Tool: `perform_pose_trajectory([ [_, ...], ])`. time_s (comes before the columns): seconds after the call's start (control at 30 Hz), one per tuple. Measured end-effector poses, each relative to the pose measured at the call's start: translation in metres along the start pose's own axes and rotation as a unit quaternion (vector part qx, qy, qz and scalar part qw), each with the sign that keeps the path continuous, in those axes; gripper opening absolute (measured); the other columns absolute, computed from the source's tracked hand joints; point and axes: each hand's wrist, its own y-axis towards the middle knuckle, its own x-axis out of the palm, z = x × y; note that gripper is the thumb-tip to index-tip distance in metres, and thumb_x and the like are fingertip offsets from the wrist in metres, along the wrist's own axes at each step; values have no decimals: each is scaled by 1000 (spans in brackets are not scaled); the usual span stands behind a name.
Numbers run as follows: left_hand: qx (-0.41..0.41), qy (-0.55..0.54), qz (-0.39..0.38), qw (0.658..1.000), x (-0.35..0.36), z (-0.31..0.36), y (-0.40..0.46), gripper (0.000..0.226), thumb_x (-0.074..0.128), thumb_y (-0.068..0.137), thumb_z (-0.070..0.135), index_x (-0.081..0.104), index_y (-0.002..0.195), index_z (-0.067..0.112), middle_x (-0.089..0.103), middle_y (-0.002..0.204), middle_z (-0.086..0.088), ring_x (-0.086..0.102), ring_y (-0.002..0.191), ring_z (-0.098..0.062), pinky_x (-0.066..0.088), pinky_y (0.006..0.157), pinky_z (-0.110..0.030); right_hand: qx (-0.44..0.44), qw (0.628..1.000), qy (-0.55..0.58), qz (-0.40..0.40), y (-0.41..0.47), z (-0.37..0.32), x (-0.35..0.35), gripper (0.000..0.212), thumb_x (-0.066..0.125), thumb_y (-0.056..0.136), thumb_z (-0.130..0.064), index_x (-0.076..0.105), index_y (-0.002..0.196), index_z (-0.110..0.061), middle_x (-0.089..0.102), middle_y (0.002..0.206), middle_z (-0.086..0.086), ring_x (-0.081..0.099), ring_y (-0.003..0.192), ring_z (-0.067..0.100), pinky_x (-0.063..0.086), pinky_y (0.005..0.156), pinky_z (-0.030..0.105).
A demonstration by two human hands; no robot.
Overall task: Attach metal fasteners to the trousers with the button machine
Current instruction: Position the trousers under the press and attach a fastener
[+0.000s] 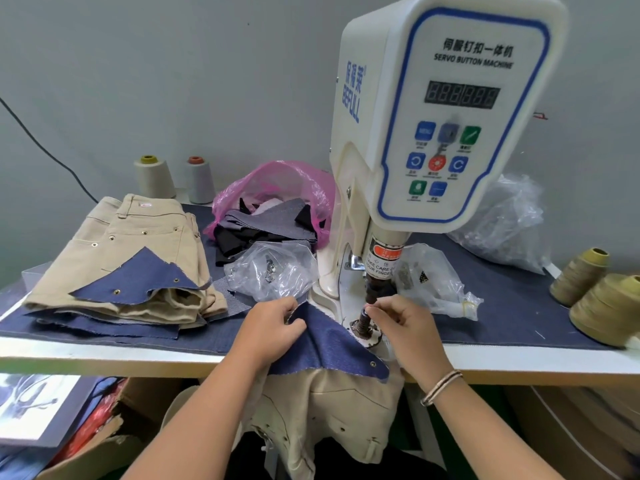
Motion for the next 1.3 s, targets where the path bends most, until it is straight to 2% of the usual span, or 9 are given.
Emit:
perform_pose_trajectory([
  [0.3, -3, -4, -7, 1000, -1, 1, 1, 38, 62, 76, 13, 30, 57, 21, 31, 50, 5, 29, 52, -12, 26, 54, -33, -103, 986, -128, -5, -2, -8, -9, 10, 68, 84, -4, 72, 85, -14, 59, 71, -11, 53, 68, 0, 39, 64, 8],
  [0.43, -52, -190, -91, 976, -10, 10, 0, 26, 60, 71, 23, 53, 70, -2, 46, 64, -3, 42, 65, -15, 33, 65, -33, -85, 992, -68, 61, -26, -11, -11, 28, 65, 85, -3, 66, 88, -31, 65, 83, -3, 58, 74, 11, 45, 64, 15],
  [0.63, -42, -375, -289, 880, -31, 48, -3, 14, 66, 74, 12, 71, 86, 7, 71, 86, -11, 67, 79, -21, 53, 72, -27, 25, 989, -35, -143, -49, -9, -15, 31, 66, 87, -17, 58, 112, -35, 63, 102, -18, 55, 96, -5, 39, 81, 7],
  [0.7, -53, -369, -295, 880, -35, 56, 0, 26, 72, 69, 21, 69, 88, 3, 69, 88, -16, 64, 82, -27, 48, 74, -34, 38, 984, -34, -168, -42, -9, -25, 7, 62, 90, -20, 66, 95, -16, 63, 84, -12, 56, 78, 2, 42, 73, 18],
  [0.77, -61, -369, -303, 877, -36, 61, 4, 19, 74, 71, 22, 71, 85, 9, 70, 85, -14, 64, 79, -26, 46, 70, -33, 43, 983, -54, -170, -35, -6, -36, 26, 60, 91, -24, 62, 78, -1, 53, 68, -2, 47, 66, 6, 36, 64, 26],
  [0.87, -76, -368, -315, 872, -32, 62, 12, 6, 65, 87, 11, 71, 85, 11, 73, 86, -8, 68, 74, -17, 51, 62, -21, 107, 980, 37, -161, -24, -2, -45, 35, 58, 92, -23, 54, 58, -16, 43, 57, -7, 38, 56, 5, 30, 52, 17],
  [1.03, -102, -277, -309, 904, -13, 51, 21, 15, 58, 94, 17, 56, 82, 7, 51, 69, -6, 45, 60, -14, 33, 53, -22, 181, 959, 179, -122, -1, 13, -47, 22, 57, 92, -18, 61, 76, -4, 56, 74, 13, 49, 70, 19, 39, 60, 24],
  [1.2, -152, -367, -268, 878, 1, 49, 27, 19, 64, 86, 20, 50, 75, 14, 44, 59, 3, 42, 47, -6, 31, 45, -19, 188, 949, 244, -63, 15, 18, -45, 28, 56, 92, -15, 74, 70, -14, 73, 78, 3, 66, 70, 7, 52, 63, 17],
  [1.3, -180, -407, -263, 856, 9, 47, 25, 37, 74, 71, 26, 51, 94, 8, 44, 65, -7, 42, 49, -10, 30, 44, -21, 194, 951, 232, -59, 16, 26, -42, 20, 57, 93, -17, 67, 77, -11, 68, 81, 7, 60, 77, 12, 49, 68, 21],
])
